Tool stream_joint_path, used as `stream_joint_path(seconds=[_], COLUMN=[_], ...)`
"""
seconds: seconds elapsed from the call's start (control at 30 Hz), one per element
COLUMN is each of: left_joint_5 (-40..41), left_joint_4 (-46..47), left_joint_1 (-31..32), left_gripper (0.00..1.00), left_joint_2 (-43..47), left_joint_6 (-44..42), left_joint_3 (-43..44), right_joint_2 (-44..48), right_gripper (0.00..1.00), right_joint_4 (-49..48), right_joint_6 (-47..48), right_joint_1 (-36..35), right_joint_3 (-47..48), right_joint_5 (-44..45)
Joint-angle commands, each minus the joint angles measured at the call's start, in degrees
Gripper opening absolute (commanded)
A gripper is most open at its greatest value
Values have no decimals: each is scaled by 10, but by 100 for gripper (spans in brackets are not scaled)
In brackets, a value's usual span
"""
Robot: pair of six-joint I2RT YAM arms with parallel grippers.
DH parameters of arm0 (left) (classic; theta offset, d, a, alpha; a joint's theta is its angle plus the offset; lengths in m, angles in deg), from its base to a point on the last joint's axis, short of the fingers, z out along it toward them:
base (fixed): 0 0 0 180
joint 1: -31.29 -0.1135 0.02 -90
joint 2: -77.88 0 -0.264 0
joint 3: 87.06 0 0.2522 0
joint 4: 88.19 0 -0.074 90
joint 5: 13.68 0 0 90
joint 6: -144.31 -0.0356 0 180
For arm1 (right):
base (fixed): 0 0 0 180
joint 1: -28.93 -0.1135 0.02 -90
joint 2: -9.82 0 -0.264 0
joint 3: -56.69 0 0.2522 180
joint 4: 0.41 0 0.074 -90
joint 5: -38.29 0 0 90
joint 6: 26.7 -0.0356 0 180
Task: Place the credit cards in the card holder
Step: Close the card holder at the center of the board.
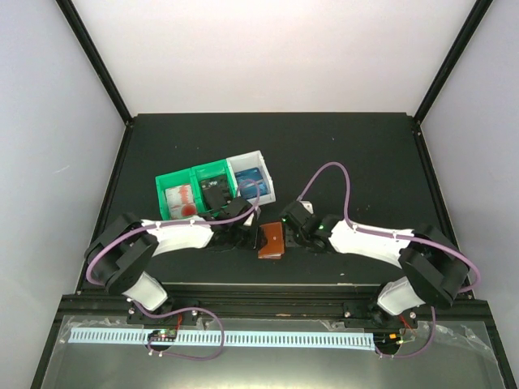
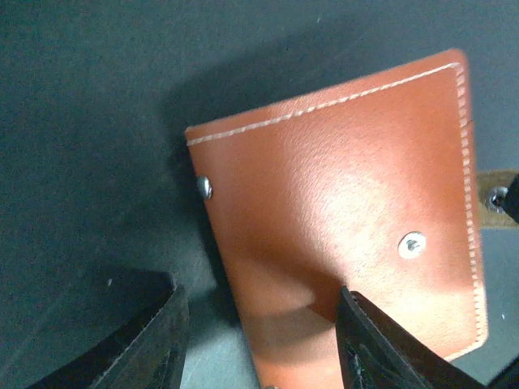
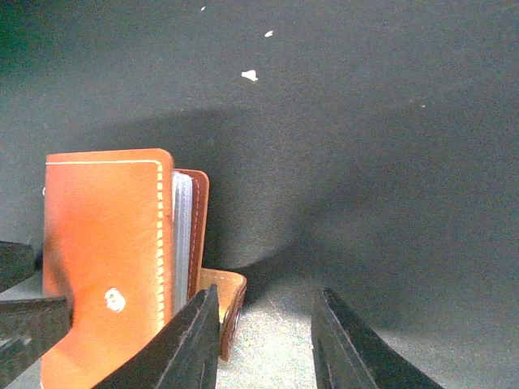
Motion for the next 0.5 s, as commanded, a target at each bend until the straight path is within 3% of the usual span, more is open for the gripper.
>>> stream_joint_path(seconds=[0.0, 0.27, 0.47], left_joint_5=[106, 170, 171], left_joint_4=[-106, -133, -129], left_joint_1=[22, 48, 53], left_gripper=[52, 48, 48], left_joint_2=[-71, -118, -125], left_joint_6=[2, 3, 7], left_joint_3=[-13, 5, 5], right_joint_2=[22, 1, -4], right_gripper=[33, 21, 5], right_joint_4=[-22, -13, -22], right_joint_6=[-22, -26, -26], right_joint_1=[6, 16, 16], right_joint_3=[-14, -1, -3], right_joint_5=[-3, -24, -45])
